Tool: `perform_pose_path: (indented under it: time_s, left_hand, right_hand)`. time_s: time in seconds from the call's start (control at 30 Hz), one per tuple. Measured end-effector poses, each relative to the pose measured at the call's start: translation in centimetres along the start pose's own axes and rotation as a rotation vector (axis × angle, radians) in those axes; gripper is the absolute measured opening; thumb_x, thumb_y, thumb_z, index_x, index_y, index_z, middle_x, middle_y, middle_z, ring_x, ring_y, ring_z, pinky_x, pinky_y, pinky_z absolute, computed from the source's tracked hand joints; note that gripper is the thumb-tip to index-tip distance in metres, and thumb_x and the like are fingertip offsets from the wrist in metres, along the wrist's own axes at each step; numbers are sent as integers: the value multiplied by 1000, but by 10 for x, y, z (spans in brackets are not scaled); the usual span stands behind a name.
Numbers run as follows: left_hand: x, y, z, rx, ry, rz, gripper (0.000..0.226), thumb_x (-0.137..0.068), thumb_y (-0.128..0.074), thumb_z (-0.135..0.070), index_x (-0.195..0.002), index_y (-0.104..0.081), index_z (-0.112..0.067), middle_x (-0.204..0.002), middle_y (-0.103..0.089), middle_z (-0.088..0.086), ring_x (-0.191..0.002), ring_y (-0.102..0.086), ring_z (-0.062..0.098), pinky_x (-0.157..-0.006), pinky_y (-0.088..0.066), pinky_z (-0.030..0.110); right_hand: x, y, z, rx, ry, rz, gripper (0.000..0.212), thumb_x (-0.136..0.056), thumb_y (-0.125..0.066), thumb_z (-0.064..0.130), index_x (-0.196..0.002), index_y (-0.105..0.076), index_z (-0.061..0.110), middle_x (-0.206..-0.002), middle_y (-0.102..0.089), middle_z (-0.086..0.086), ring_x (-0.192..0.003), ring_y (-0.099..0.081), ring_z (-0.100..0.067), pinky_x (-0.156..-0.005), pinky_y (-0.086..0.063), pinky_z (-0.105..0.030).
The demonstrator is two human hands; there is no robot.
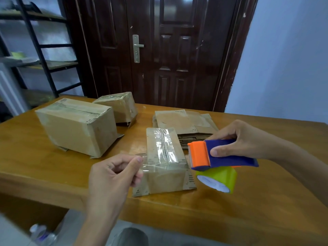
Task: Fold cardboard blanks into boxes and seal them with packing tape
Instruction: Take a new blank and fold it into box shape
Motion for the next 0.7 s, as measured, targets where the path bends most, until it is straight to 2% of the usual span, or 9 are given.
perform_pose_path:
  time_s: [0.07,0.13,0.33,0.43,0.57,0.63,0.7]
  left_hand:
    - [1,-3,2,-2,7,5,10,-82,-78,-24,-79,-82,-16,-65,-73,12,-55,-65,22,-55,-59,31]
    - [0,-4,4,16,13,6,14,-79,-77,-28,-78,-82,-15,-66,-74,12,-56,-67,23,-55,-60,31]
    - [-5,-4,8,30,33,27,13,-88,-77,-17,-78,-82,-11,-66,-73,14,-53,-64,21,-52,-57,25]
    - [-7,-6,14,25,45,32,15,-90,-76,-18,-79,-81,-10,-66,-73,14,-55,-65,21,-53,-56,23]
    - [-7,-16,29,-15,75,80,29,-94,-72,-29,-72,-76,-10,-65,-71,12,-59,-65,21,-58,-55,30]
    - [-5,-23,34,3,81,91,37,-91,-68,-37,-70,-69,-8,-64,-69,12,-59,-63,20,-57,-53,28]
    - [-4,-25,36,-28,50,50,35,-93,-65,-41,-70,-65,-14,-63,-67,8,-59,-63,19,-55,-53,29]
  right_hand:
    - [-1,-2,-4,5,-2,-3,38,-87,-72,46,-124,-74,34,-104,-79,15,-97,-76,-14,-74,-59,-28]
    - [-1,-4,-9,1,1,-15,37,-88,-72,44,-124,-74,34,-104,-79,15,-97,-76,-13,-73,-59,-26]
    - [3,-9,-17,-35,20,-47,31,-92,-69,43,-122,-74,35,-103,-80,8,-92,-77,-18,-74,-60,-30]
    - [2,-10,-19,-56,8,-39,30,-93,-68,42,-121,-75,35,-104,-80,9,-92,-77,-18,-75,-60,-30]
    - [-3,-15,-22,-41,-16,-4,32,-94,-67,44,-124,-73,35,-106,-79,11,-95,-76,-16,-76,-58,-30]
    - [-7,-18,-23,-40,-23,5,33,-93,-67,45,-125,-73,36,-108,-79,12,-96,-76,-15,-78,-58,-32]
    - [-9,-21,-23,-55,-22,11,35,-92,-66,47,-125,-73,36,-109,-79,11,-97,-76,-16,-80,-60,-35]
Point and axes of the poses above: each hand's wrist, its own x-axis away from the middle knuckle, its own y-axis out of the back of the hand, z = x × y, the point moved 10 cm from there along -x, towards the middle knuckle
